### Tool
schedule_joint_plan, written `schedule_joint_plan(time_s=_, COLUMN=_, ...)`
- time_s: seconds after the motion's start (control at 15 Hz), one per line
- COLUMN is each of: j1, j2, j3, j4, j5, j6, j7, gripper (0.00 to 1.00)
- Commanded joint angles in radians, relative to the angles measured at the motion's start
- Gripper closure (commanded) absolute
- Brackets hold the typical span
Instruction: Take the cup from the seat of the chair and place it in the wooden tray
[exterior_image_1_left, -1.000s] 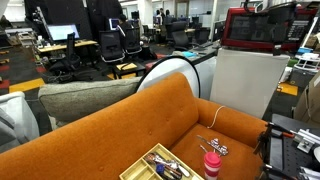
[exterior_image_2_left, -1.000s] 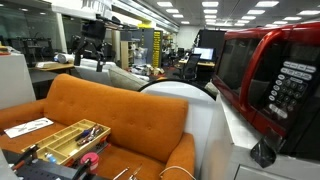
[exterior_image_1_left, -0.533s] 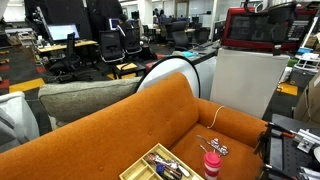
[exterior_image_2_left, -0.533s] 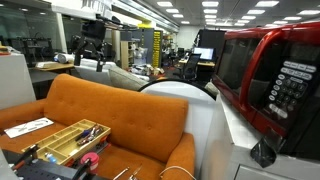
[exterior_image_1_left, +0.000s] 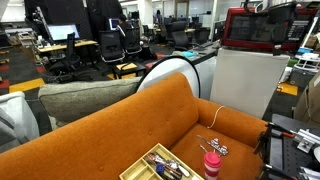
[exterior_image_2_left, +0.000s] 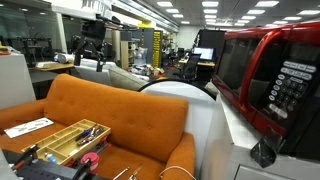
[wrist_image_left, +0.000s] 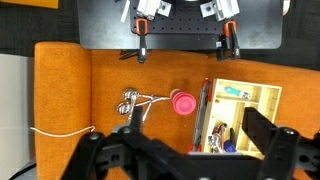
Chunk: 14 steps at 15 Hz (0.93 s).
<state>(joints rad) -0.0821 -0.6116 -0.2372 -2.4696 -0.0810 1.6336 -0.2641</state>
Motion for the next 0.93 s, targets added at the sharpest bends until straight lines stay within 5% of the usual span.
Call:
schedule_joint_plan(time_s=0.0, j1=-0.012, j2=0.002, j3=0.01, j4=0.001, j5=0.005, j6=-0.001, j7=-0.005, gripper=0.0)
schedule_joint_plan(time_s=0.47, j1=-0.012, j2=0.002, j3=0.01, j4=0.001, j5=0.005, j6=-0.001, j7=-0.005, gripper=0.0)
schedule_joint_plan(time_s=0.87, j1=-0.006, j2=0.096, j3=0.04, j4=-0.089, j5=-0.024, j6=0.172, j7=0.042, gripper=0.0)
